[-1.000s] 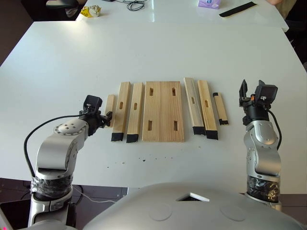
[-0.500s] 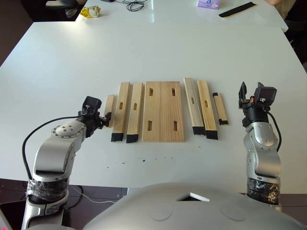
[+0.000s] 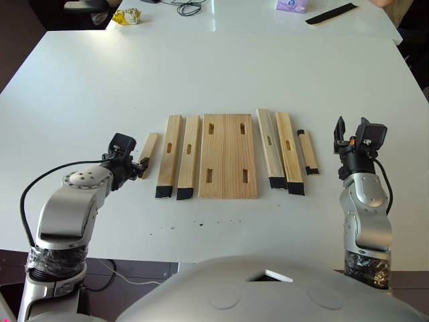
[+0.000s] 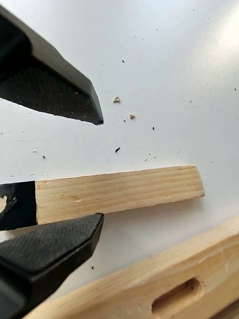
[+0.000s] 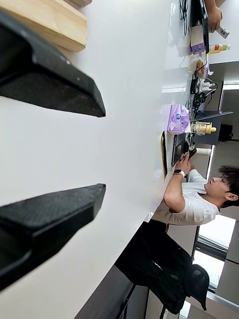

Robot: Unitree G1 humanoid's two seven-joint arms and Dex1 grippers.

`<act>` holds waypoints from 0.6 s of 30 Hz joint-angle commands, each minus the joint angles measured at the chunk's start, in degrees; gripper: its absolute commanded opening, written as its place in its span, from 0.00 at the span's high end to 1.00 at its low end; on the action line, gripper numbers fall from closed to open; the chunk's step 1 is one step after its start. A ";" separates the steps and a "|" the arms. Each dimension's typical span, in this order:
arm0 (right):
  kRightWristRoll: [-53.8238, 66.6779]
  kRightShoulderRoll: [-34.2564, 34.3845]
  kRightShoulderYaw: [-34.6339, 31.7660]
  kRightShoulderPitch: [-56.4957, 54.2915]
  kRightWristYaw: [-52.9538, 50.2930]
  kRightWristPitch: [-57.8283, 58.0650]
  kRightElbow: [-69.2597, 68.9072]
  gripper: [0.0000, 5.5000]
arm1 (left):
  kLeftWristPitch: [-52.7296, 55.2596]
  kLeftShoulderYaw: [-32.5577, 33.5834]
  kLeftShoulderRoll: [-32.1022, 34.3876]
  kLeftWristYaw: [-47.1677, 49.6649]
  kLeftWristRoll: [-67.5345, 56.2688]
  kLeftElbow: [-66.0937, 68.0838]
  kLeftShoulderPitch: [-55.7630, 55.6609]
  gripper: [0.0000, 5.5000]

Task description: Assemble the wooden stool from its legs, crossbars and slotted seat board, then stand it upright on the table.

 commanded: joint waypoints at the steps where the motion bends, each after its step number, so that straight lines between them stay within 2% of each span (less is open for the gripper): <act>1: -0.19 0.05 -0.01 -0.44 -0.22 0.47 0.05 0.55 | 1.57 0.41 -0.77 -0.22 -0.37 0.17 -1.12 0.40; 8: -0.28 0.54 0.20 0.19 -0.55 0.22 -0.23 0.55 | 3.94 0.60 -1.00 -0.53 -1.16 -1.73 -2.86 0.40; 18: -0.36 1.13 0.31 1.15 -0.90 0.27 -0.82 0.55 | 0.28 -0.96 0.50 -1.21 0.24 3.17 0.06 0.40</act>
